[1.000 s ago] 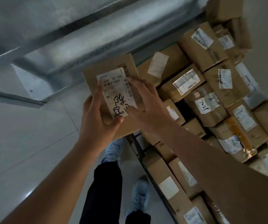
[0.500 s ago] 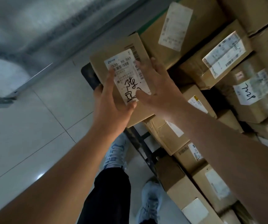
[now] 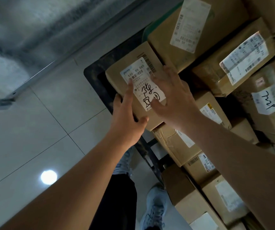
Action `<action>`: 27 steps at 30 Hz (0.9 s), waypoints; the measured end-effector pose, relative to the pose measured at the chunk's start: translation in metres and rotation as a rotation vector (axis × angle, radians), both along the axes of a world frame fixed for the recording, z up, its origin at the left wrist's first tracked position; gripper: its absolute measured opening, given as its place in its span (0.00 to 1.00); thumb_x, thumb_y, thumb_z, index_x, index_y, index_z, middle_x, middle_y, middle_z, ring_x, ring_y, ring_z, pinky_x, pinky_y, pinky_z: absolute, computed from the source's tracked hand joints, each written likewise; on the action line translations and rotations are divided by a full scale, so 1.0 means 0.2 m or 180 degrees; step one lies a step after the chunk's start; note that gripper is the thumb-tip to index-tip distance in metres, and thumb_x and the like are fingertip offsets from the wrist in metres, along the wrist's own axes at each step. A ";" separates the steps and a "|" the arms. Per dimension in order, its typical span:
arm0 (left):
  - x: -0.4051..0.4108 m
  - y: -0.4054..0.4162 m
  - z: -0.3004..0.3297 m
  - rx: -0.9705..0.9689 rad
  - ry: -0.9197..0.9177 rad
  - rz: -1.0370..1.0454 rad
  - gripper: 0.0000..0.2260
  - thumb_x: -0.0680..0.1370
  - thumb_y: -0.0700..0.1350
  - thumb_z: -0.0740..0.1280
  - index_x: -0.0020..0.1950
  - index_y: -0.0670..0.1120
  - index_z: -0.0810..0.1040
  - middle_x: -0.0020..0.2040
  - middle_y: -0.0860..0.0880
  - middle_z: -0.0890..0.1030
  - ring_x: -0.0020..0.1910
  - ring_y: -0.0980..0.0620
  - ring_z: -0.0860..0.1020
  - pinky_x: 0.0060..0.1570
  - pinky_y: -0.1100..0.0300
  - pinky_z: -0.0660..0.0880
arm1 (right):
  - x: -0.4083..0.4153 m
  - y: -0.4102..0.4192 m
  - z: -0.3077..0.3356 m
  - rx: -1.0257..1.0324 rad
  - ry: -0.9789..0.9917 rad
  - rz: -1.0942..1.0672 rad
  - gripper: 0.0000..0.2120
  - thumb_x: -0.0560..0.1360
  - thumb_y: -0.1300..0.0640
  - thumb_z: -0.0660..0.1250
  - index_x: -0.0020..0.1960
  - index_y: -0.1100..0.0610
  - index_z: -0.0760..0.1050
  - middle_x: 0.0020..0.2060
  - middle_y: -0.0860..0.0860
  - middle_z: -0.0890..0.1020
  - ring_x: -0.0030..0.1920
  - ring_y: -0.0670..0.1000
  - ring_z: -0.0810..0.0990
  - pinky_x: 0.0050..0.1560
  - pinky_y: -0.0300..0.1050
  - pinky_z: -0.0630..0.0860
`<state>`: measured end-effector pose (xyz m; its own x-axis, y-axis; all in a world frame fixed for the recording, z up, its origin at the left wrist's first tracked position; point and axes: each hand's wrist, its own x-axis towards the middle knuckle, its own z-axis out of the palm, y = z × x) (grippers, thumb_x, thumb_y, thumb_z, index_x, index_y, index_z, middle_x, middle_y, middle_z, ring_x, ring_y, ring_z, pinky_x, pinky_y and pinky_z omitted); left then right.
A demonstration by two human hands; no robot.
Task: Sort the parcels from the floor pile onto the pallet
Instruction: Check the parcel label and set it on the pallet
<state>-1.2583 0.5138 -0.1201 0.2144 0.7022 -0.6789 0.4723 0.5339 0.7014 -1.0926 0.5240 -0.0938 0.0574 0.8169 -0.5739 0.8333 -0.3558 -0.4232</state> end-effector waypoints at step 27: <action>-0.03 0.09 0.42 0.1051 0.1417 -0.1066 0.29 0.82 0.48 0.67 0.82 0.54 0.63 0.78 0.45 0.64 0.71 0.45 0.72 0.61 0.57 0.69 | -0.17 -0.10 0.40 0.0076 -0.0159 0.0162 0.31 0.84 0.51 0.61 0.84 0.47 0.54 0.85 0.48 0.49 0.83 0.56 0.51 0.81 0.60 0.57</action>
